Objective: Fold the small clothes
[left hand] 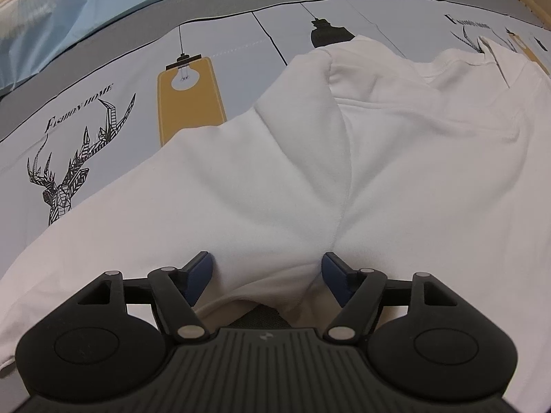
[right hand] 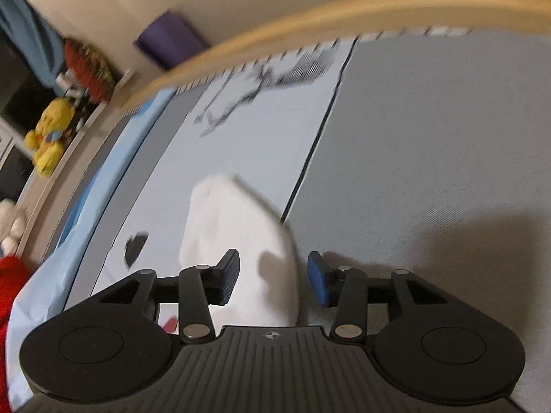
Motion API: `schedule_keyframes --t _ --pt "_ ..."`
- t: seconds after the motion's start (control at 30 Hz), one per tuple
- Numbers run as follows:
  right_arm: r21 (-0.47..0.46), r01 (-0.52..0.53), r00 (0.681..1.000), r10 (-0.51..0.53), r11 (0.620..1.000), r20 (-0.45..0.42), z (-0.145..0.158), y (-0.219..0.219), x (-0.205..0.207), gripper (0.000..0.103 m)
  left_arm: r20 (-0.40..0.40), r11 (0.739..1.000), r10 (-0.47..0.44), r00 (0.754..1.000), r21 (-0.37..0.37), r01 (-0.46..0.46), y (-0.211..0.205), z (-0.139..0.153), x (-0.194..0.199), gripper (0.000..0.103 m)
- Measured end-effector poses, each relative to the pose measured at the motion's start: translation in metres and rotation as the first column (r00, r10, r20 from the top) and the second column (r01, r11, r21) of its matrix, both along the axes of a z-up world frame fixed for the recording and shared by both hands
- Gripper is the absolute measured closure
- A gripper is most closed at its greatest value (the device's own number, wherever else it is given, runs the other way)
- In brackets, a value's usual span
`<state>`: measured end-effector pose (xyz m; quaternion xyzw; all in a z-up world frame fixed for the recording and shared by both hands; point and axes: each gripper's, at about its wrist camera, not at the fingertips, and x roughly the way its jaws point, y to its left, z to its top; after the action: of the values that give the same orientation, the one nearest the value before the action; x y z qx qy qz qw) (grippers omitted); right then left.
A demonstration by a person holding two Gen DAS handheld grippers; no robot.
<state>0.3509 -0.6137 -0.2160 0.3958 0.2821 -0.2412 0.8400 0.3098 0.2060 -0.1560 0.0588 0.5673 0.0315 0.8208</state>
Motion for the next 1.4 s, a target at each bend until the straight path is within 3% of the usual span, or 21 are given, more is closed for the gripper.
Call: schedule_keyframes --t 0.03,0.07,0.13,0.2,0.3,0.33,0.37,0.43,0.53,0.63,0.77,0.93,1.07,1.3,1.33,1.4 --pt "-0.005 -0.02 1.0 0.02 1.0 -0.002 -0.002 0.001 0.005 0.072 0.0 1.0 -0.001 1.0 0.001 0.001 0.0 0.0 0.0 0.026" --pt "-0.025 -0.036 0.999 0.036 0.999 -0.005 -0.001 0.005 0.008 0.101 -0.001 1.0 -0.001 1.0 0.003 0.001 -0.001 0.0 0.001 0.026" --pt "-0.124 -0.021 1.0 0.023 0.992 0.01 0.017 0.016 0.01 0.099 -0.002 1.0 -0.001 1.0 0.004 0.001 -0.001 0.0 0.001 0.026" --pt "-0.263 -0.004 0.997 0.025 0.965 0.077 0.053 0.037 0.012 0.099 -0.003 1.0 -0.002 1.0 0.005 0.002 0.0 0.0 0.002 0.025" --pt "-0.464 -0.141 0.969 0.217 0.875 0.115 0.104 0.086 0.022 0.094 -0.004 1.0 -0.001 1.0 0.005 0.001 0.0 0.0 0.002 0.025" --pt "-0.49 -0.189 0.95 0.285 0.851 0.128 0.113 0.099 0.022 0.083 -0.004 1.0 0.0 1.0 0.006 0.0 0.0 0.0 0.002 0.025" --pt "-0.487 -0.218 0.933 0.326 0.846 0.149 0.116 0.105 0.02 0.064 -0.004 1.0 0.001 1.0 0.008 -0.001 -0.001 0.0 0.002 0.025" --pt "-0.456 -0.186 0.95 0.278 0.87 0.144 0.112 0.103 0.016 0.05 -0.004 1.0 -0.002 1.0 0.013 0.002 -0.002 0.0 0.002 0.025" --pt "-0.297 -0.038 0.993 0.07 0.954 0.097 0.087 0.063 0.008 0.051 -0.001 1.0 -0.005 1.0 0.015 0.005 -0.002 0.0 0.001 0.025" --pt "-0.112 0.084 0.995 -0.077 0.99 0.059 0.056 0.024 -0.009 0.051 -0.001 1.0 -0.004 1.0 0.008 0.004 -0.001 0.0 0.001 0.025" --pt "0.041 0.057 0.997 -0.06 0.998 0.052 0.024 0.004 -0.01 0.051 -0.002 1.0 -0.003 1.0 0.01 0.003 -0.002 0.0 0.002 0.024" --pt "0.152 0.041 0.984 -0.066 0.988 0.163 0.009 -0.001 0.002 0.054 0.001 1.0 -0.002 1.0 0.01 0.002 -0.001 -0.001 0.001 0.023" --pt "0.233 0.0 0.978 -0.049 0.972 0.202 0.002 -0.003 0.032 0.054 0.002 1.0 0.0 1.0 0.007 0.0 -0.001 -0.001 0.001 0.023" --pt "0.346 0.095 0.977 -0.154 0.934 0.148 -0.026 -0.02 0.074 0.054 -0.003 1.0 -0.006 1.0 0.014 0.006 -0.003 -0.002 0.004 0.023" --pt "0.339 0.095 0.978 -0.151 0.936 0.143 -0.028 -0.021 0.079 0.057 -0.003 1.0 -0.007 1.0 0.011 0.007 -0.003 -0.002 0.004 0.023" --pt "0.303 0.087 0.982 -0.132 0.949 0.132 -0.024 -0.022 0.09 0.075 -0.004 1.0 -0.006 1.0 0.004 0.006 -0.001 -0.002 0.004 0.023"
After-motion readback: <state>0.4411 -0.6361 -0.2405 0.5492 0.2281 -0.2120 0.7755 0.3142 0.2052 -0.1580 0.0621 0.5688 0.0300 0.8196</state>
